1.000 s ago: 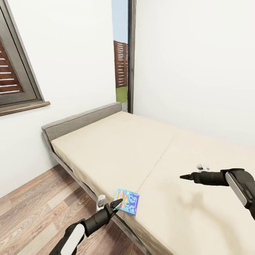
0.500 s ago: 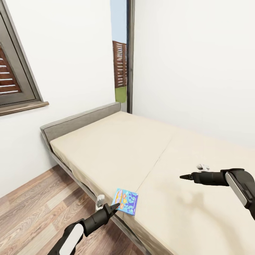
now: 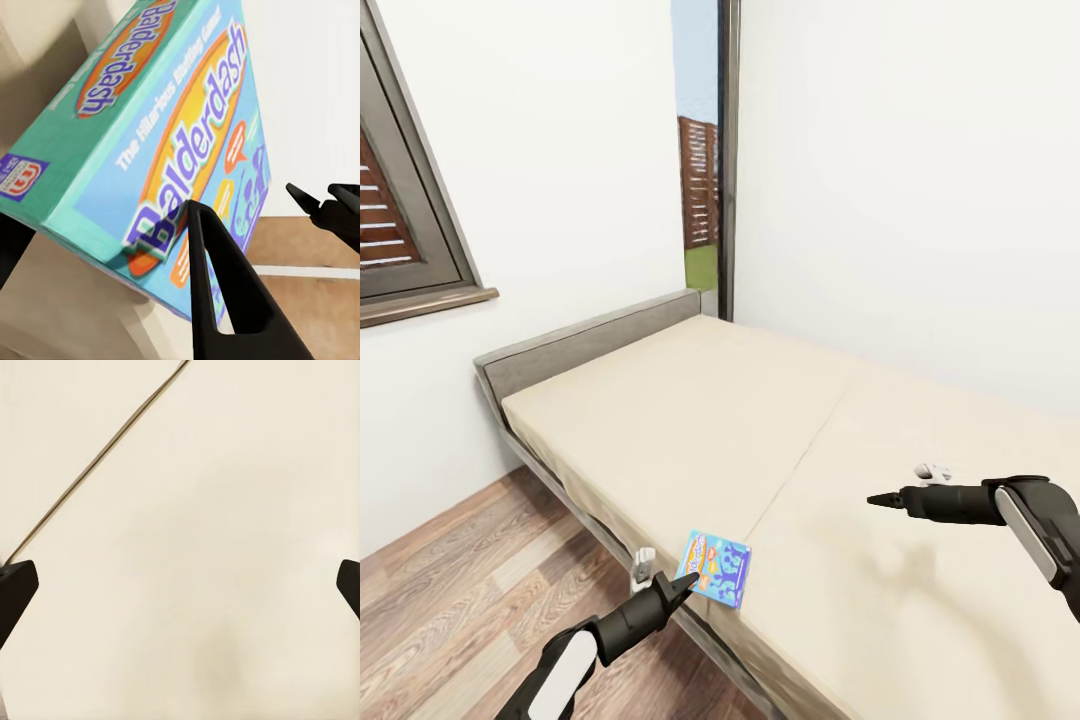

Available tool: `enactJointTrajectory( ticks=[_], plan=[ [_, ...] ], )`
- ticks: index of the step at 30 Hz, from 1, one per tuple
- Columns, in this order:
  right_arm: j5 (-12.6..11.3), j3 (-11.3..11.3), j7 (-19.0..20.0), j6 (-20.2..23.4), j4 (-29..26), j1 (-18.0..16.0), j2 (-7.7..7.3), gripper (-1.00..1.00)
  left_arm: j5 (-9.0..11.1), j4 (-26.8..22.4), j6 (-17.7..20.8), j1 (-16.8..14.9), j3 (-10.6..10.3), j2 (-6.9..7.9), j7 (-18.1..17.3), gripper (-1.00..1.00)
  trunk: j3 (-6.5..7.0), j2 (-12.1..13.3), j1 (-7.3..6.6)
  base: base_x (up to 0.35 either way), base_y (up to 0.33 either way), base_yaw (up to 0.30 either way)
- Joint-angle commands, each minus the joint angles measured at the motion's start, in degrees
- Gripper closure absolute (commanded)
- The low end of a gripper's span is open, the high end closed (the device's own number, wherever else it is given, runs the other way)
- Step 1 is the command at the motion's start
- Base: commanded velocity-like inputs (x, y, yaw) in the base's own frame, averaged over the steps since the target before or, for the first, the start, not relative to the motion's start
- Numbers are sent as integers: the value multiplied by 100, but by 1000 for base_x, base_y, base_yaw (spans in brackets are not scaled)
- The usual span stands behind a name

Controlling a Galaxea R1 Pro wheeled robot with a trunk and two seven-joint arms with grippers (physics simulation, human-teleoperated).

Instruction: Put all the toys in the child's room - the three board games (two on the bed and one on the table), the two jigsaw puzzles on the table, and the tennis ball on the table - inside the toy box on the table in the child's room.

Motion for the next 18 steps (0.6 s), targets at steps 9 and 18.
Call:
enactJointTrajectory(
  ticks=[9,18],
  plan=[
    [-9,10,7,24,-1,-5,-4,-100,33,-7,-51,-9,15,-90,-14,100,-4,-2,13,0,0,0],
    [-7,10,7,26,-1,-5,-4,-100,-41,-280,-48,14,3,-99,-18,100,-4,-2,13,0,0,0]
  ],
)
